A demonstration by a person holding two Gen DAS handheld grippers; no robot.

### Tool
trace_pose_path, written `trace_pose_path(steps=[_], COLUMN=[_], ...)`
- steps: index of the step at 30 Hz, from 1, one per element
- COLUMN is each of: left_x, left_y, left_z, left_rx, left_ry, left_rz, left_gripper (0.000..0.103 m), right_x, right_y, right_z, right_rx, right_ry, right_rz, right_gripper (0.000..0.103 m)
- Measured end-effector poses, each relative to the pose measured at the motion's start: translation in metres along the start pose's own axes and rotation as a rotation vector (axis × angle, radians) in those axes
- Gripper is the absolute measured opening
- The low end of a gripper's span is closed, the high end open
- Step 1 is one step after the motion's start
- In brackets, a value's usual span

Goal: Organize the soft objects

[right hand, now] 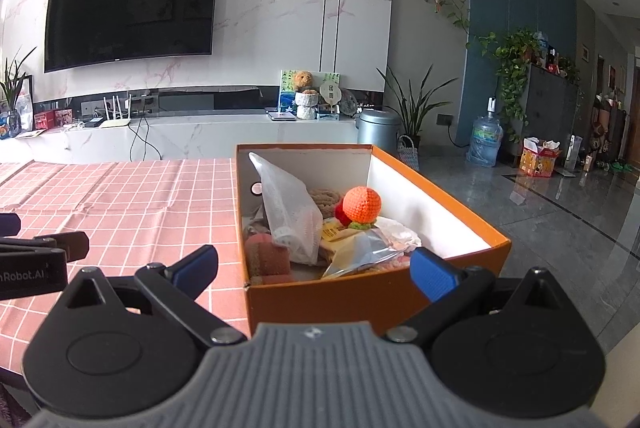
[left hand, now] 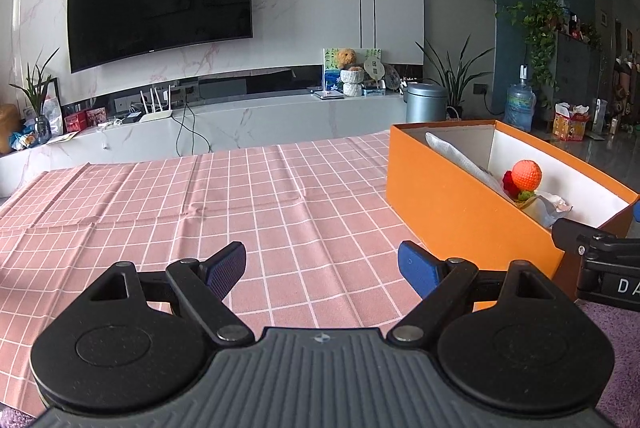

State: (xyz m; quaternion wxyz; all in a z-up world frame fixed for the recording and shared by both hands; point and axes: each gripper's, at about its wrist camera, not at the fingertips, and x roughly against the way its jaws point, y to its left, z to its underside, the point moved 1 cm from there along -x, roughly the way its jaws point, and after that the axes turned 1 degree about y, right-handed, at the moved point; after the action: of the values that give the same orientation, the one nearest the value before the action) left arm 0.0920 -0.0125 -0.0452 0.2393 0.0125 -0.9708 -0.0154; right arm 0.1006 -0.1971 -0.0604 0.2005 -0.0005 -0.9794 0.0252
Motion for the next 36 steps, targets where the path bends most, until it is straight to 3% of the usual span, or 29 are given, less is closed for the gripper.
trace_pose_path(steps=[36], left_x=[0.0037], left_y=[-0.0006], left_z=[-0.0052], left_rx=[-0.001], left_ry=[0.008], left_rz=[0.000], left_gripper=[0.100], right_x=[-0.0024], right_y=[-0.0004], right_z=[0.0028], right_rx=[0.000], right_ry=[0.013], right_rz=[-0.003], right_gripper=[0.100])
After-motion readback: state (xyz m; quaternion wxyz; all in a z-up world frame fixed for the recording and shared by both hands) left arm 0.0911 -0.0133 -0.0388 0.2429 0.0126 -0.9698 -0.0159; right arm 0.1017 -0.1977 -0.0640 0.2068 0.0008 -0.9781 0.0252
